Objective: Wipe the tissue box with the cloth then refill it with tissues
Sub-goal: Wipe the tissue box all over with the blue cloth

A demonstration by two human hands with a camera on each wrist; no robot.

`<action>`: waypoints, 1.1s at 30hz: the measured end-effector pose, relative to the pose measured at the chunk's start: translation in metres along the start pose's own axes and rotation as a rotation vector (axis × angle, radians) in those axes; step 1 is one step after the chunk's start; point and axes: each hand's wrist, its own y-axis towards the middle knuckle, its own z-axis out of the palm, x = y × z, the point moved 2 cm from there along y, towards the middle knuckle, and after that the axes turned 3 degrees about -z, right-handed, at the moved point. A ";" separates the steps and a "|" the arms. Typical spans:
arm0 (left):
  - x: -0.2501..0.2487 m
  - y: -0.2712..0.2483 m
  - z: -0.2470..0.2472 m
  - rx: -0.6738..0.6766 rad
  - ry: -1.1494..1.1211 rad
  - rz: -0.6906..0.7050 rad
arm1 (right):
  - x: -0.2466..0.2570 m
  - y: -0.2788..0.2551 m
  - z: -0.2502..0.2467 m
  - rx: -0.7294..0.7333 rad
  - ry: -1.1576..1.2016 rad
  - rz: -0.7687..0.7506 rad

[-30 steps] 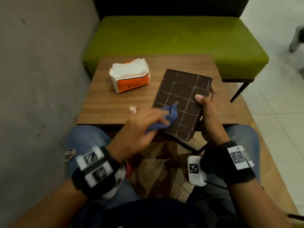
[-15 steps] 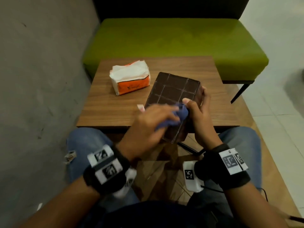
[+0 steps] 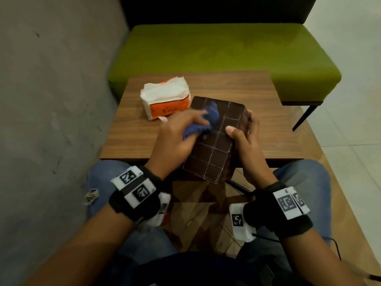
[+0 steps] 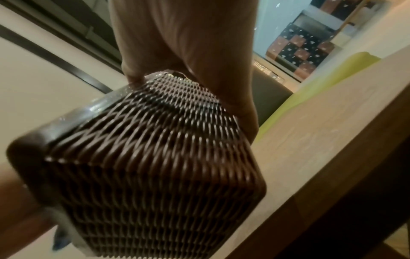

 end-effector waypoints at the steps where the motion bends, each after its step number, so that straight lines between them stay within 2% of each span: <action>1: 0.001 0.006 0.000 -0.091 -0.008 -0.028 | 0.001 0.002 0.002 -0.010 -0.010 -0.010; 2: -0.001 0.007 0.002 -0.116 -0.002 -0.015 | 0.004 0.004 0.002 -0.032 -0.005 -0.013; 3: -0.004 0.003 0.005 -0.075 0.022 0.032 | 0.006 0.007 -0.001 -0.054 0.009 -0.004; 6: -0.010 -0.023 0.014 0.185 0.067 0.211 | 0.011 0.012 -0.015 -0.096 0.028 0.032; 8: 0.001 -0.033 0.008 0.255 0.040 0.211 | 0.011 0.010 -0.021 -0.120 0.003 0.022; 10: 0.018 -0.033 -0.008 0.197 -0.035 0.086 | 0.009 0.006 -0.028 -0.148 0.010 0.008; 12: 0.037 -0.028 -0.027 0.158 -0.191 -0.187 | 0.007 0.006 -0.037 -0.137 0.032 0.025; 14: 0.051 -0.016 -0.038 0.180 -0.255 -0.386 | 0.007 0.008 -0.042 -0.022 0.030 0.106; 16: 0.063 0.000 -0.044 0.240 -0.309 -0.459 | 0.012 0.009 -0.041 0.148 -0.015 0.168; 17: 0.066 0.008 -0.046 0.322 -0.316 -0.485 | 0.017 0.010 -0.038 0.247 -0.062 0.149; 18: 0.066 0.014 -0.046 0.441 -0.269 -0.474 | 0.022 0.010 -0.034 0.353 -0.125 0.112; 20: 0.064 0.016 -0.044 0.684 -0.037 -0.401 | 0.031 0.010 -0.024 0.533 -0.236 0.078; 21: 0.059 0.015 -0.043 0.752 0.049 -0.369 | 0.034 0.010 -0.019 0.593 -0.264 0.092; 23: 0.044 0.009 -0.039 0.804 -0.046 -0.402 | 0.036 0.009 -0.016 0.645 -0.304 0.112; 25: 0.035 0.000 -0.032 0.750 -0.277 -0.483 | 0.038 0.011 -0.017 0.630 -0.373 0.126; 27: 0.033 -0.012 -0.028 0.578 -0.476 -0.592 | 0.041 0.013 -0.024 0.545 -0.425 0.168; 29: 0.035 -0.022 -0.024 0.393 -0.706 -0.724 | 0.042 0.013 -0.039 0.393 -0.474 0.183; 31: 0.036 -0.028 -0.018 0.230 -0.827 -0.819 | 0.036 0.008 -0.051 0.237 -0.432 0.212; 33: 0.030 -0.028 -0.012 0.123 -0.899 -0.892 | 0.021 -0.001 -0.050 0.165 -0.314 0.266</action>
